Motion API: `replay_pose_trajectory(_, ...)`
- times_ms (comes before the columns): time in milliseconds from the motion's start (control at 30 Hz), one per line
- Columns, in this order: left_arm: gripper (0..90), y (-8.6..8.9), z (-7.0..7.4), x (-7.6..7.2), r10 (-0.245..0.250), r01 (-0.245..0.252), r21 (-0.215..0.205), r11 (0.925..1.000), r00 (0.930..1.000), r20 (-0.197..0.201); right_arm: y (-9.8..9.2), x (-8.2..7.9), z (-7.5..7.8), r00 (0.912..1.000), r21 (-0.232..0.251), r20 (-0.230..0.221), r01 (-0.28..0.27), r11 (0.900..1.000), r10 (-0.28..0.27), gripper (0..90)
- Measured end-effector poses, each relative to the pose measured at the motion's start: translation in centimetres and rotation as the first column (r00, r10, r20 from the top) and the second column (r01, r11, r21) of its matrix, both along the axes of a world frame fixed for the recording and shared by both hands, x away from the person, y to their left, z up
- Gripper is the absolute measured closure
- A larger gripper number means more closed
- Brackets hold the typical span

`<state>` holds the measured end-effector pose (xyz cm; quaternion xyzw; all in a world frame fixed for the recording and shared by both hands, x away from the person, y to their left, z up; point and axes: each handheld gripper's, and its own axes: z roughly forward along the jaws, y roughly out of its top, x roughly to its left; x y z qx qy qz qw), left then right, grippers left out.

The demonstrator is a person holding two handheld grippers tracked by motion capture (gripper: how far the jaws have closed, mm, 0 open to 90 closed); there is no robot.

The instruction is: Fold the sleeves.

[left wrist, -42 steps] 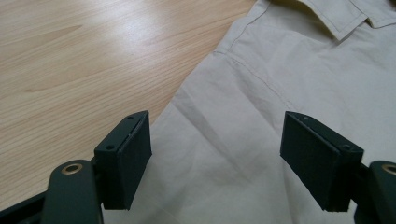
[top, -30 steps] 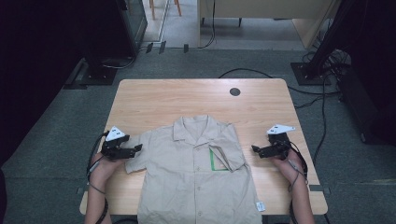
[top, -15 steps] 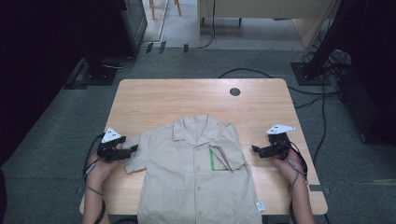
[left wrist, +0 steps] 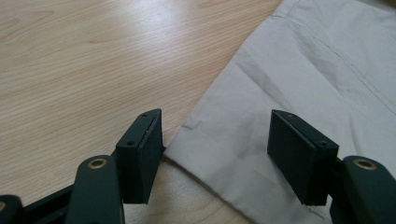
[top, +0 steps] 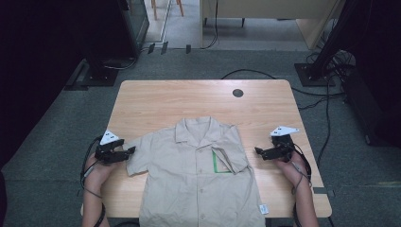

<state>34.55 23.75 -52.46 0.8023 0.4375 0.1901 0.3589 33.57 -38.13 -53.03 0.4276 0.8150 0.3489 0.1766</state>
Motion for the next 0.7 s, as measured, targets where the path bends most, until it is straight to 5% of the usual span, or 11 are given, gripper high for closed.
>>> replay_pose_trajectory(267, 43.7, 0.48, -0.11, -0.04, -0.008, 0.008, -0.026, 0.9996, 0.9998, 0.016, 0.00, 0.00, 0.00, 1.0000, 0.000, 0.000, 0.001, 1.000, -0.001, 2.7)
replay_pose_trajectory(400, 56.1, 0.47, -0.01, -0.05, 0.020, -0.020, -0.014, 0.9997, 0.9996, 0.020, 0.00, 0.00, 0.00, 1.0000, 0.000, 0.000, 0.001, 1.000, -0.001, 2.7)
replay_pose_trajectory(500, 64.0, 0.34, 0.04, -0.19, 0.005, -0.005, -0.021, 0.9998, 0.9999, 0.015, -0.01, 0.00, 0.00, 1.0000, -0.001, 0.001, 0.001, 1.000, -0.001, 2.7)
replay_pose_trajectory(633, 85.0, 0.11, 0.08, -0.21, -0.008, 0.008, -0.054, 0.9985, 0.9999, -0.012, -0.02, 0.01, 0.00, 1.0000, -0.001, 0.001, 0.003, 1.000, -0.003, 2.7)
replay_pose_trajectory(700, 86.9, -0.11, 0.14, -0.15, -0.009, 0.008, -0.057, 0.9983, 0.9997, -0.021, -0.02, 0.01, 0.00, 1.0000, -0.001, 0.002, 0.003, 1.000, -0.003, 2.7)
